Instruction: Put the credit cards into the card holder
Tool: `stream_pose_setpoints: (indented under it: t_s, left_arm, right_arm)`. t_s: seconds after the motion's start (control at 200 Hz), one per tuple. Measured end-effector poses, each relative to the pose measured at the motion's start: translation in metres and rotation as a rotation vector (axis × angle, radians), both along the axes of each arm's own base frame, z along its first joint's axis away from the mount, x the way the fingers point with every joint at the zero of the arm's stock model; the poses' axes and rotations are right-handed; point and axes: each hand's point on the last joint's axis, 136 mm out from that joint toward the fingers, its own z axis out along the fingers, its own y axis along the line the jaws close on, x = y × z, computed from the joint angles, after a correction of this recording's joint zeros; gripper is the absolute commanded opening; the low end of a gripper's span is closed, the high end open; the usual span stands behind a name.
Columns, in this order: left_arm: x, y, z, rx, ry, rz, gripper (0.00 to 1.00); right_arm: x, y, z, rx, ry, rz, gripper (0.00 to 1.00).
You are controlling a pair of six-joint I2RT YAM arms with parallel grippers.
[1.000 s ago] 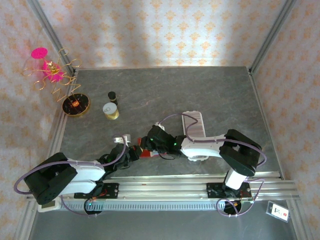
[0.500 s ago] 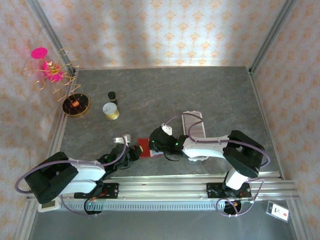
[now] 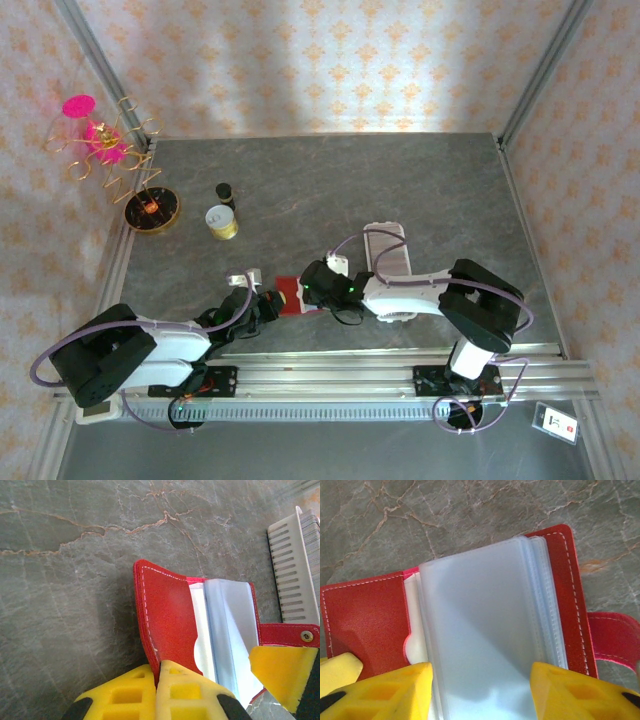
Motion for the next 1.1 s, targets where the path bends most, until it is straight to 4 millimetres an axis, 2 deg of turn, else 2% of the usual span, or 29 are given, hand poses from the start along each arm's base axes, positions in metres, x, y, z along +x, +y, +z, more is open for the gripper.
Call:
stream_pose_setpoints:
  t_s: [0.15, 0.461, 0.826, 1.101]
  left_arm:
    - [0.0, 0.0, 0.0, -0.001, 0.001, -0.002, 0.02]
    - [-0.001, 0.0, 0.0, -0.005, -0.001, -0.004, 0.02]
    - [-0.002, -0.001, -0.001, -0.02, 0.003, -0.003, 0.02]
    - [-0.003, -0.001, 0.0, -0.036, 0.001, 0.002, 0.04]
  right_arm:
    - [0.0, 0.005, 0.001, 0.01, -0.001, 0.007, 0.58]
    - [-0.006, 0.029, 0.008, 0.109, 0.022, 0.056, 0.59]
    - [-0.007, 0.059, 0.027, 0.27, 0.035, 0.086, 0.58]
    - [-0.008, 0.065, 0.027, 0.305, 0.046, 0.085, 0.58]
